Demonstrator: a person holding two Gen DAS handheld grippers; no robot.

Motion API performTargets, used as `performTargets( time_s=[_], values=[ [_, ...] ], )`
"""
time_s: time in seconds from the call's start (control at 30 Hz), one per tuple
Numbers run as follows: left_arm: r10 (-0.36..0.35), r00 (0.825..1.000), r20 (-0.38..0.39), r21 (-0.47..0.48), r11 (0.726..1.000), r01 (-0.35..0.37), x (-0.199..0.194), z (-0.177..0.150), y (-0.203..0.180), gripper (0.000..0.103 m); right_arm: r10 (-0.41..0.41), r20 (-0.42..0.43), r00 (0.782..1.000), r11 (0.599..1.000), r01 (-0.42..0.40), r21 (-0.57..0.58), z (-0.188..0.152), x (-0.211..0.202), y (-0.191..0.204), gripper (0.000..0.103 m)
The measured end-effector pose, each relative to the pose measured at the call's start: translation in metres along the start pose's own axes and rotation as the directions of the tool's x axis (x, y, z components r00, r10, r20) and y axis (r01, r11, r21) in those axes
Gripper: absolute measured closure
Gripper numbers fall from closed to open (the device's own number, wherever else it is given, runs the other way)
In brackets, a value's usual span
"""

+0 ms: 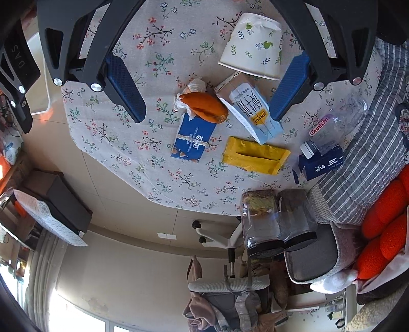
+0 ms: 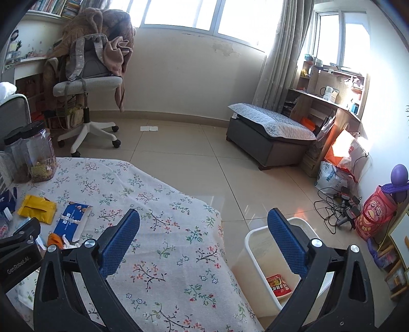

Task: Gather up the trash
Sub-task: 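Move the left tool toward the milk carton on the table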

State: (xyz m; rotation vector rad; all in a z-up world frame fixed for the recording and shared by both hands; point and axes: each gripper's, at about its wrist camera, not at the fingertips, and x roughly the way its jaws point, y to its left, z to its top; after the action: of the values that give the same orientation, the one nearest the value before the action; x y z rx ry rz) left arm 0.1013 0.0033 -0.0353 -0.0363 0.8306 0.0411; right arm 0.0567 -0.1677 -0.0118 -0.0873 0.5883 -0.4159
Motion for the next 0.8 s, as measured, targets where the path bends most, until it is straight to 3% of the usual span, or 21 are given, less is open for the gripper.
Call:
performTargets(
  time_s=[0.23,0.4,0.57,0.8],
  values=[
    [0.065,0.992,-0.109,-0.062,0.995,-0.072,0.04,0.001,0.05,0.008,0.061,-0.013,0.998,0.996,-0.062,-0.059,0.001,-0.005,0.037,0.007],
    [0.095,0.975,-0.2,-0.104,0.988,-0.117,0.074,0.012,0.086,0.008,0.087,-0.031,0.996,0.99,-0.09,-0.108,0.0,-0.003,0.059,0.007],
    [-0.002,0.941,-0.339,-0.223,0.972,-0.079,0.114,0.02,0.113,0.008,0.089,-0.066,0.994,0.985,-0.098,-0.144,-0.005,0.006,0.068,0.007],
    [-0.133,0.888,-0.44,-0.304,0.953,-0.008,0.15,0.008,0.106,0.009,0.08,-0.133,0.988,0.982,-0.102,-0.162,-0.012,0.025,0.07,0.007]
  ],
)
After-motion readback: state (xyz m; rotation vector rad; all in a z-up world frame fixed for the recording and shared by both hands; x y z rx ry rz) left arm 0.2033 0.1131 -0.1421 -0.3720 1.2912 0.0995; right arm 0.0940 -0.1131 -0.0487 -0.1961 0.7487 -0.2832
